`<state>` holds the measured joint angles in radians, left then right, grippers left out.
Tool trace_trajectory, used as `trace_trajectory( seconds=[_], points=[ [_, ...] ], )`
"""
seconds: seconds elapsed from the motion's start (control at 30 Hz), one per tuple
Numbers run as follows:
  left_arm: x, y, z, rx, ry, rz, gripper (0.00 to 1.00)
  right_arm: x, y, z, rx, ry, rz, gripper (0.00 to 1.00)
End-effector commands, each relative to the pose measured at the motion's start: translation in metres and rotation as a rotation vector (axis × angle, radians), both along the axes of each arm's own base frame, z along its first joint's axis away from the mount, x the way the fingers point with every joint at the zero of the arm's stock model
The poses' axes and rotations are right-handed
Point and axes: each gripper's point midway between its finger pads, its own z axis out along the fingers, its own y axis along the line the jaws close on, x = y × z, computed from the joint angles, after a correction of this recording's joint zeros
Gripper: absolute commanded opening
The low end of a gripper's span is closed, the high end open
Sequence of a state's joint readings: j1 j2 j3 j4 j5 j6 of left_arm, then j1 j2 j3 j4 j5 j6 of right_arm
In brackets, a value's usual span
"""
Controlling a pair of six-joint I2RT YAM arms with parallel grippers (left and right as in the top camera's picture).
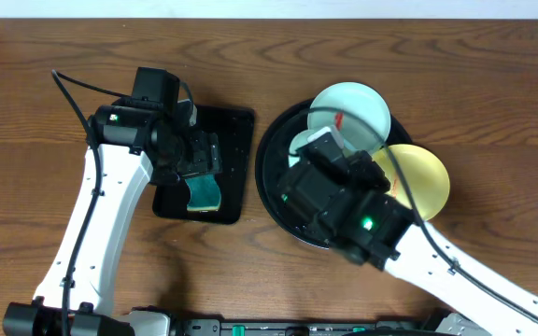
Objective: Clean dirty plates on tray and stack at the side
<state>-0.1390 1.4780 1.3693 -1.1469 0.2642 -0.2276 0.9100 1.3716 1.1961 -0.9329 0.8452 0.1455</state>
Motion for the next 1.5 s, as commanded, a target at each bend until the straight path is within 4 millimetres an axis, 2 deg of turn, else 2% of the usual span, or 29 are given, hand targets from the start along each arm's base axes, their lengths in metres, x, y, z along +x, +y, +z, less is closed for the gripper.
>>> trace_trajectory(
  seconds=[0.0,0.07,0.13,0.27,0.4,0.47,0.57,0.6,0.7,0.83,0.9,1.1,1.17,1.2,1.23,1.27,1.3,1.37,1.47],
  points=[
    [0.001,0.0,0.005,-0.007,-0.013,-0.01,0.83,-0.003,0.012,-0.016,0.317,0.159,-0.06,0.01],
    [0.001,0.0,0.005,-0.007,-0.013,-0.01,0.83,-0.004,0.015,-0.027,0.467,0.27,-0.094,0.01],
    [0.001,0.0,0.005,-0.007,-0.013,-0.01,0.83,0.001,0.007,-0.033,0.575,0.345,-0.132,0.01],
    [0.001,0.0,0.005,-0.007,-0.013,-0.01,0.83,0.023,-0.037,-0.036,0.749,0.412,-0.247,0.01],
    [0.001,0.0,0.005,-0.007,-0.013,-0.01,0.83,0.048,-0.104,-0.028,0.976,0.388,-0.359,0.01],
    [0.001,0.0,0.005,-0.007,-0.013,-0.01,0.83,0.057,-0.146,-0.025,1.09,0.339,-0.441,0.01],
    [0.001,0.0,0.005,-0.007,-0.013,-0.01,0.83,0.061,-0.226,-0.029,1.206,0.227,-0.618,0.01],
    [0.001,0.0,0.005,-0.007,-0.013,-0.01,0.83,0.06,-0.242,-0.032,1.216,0.205,-0.661,0.01],
    [0.001,0.0,0.005,-0.007,-0.013,-0.01,0.83,0.048,-0.306,-0.053,1.228,0.136,-0.862,0.01],
    [0.001,0.0,0.005,-0.007,-0.013,-0.01,0.83,0.031,-0.365,-0.089,1.206,0.091,-1.095,0.01],
    [0.001,0.0,0.005,-0.007,-0.013,-0.01,0.83,0.026,-0.391,-0.119,1.181,0.1,-1.181,0.01],
    [0.001,0.0,0.005,-0.008,-0.016,-0.009,0.83,0.029,-0.393,-0.171,1.183,0.21,-1.232,0.01],
    [0.0,0.0,0.005,-0.008,-0.012,-0.009,0.83,0.03,-0.39,-0.18,1.183,0.234,-1.231,0.02],
    [0.0,0.0,0.005,-0.008,-0.012,-0.009,0.83,0.033,-0.389,-0.181,1.175,0.236,-1.215,0.08],
    [0.0,0.0,0.005,-0.008,-0.012,-0.01,0.83,0.035,-0.389,-0.18,1.173,0.231,-1.202,0.25],
    [0.0,0.0,0.005,-0.008,-0.012,-0.01,0.83,0.038,-0.388,-0.176,1.17,0.22,-1.188,0.37],
    [0.0,0.0,0.005,-0.008,-0.012,-0.01,0.83,0.04,-0.388,-0.171,1.167,0.212,-1.173,0.43],
    [-0.001,0.0,0.004,-0.007,-0.005,-0.009,0.83,0.046,-0.384,-0.155,1.16,0.181,-1.128,0.49],
    [-0.006,0.001,0.003,-0.004,0.016,-0.009,0.83,0.057,-0.364,-0.118,1.176,0.145,-0.995,0.5]
  ],
)
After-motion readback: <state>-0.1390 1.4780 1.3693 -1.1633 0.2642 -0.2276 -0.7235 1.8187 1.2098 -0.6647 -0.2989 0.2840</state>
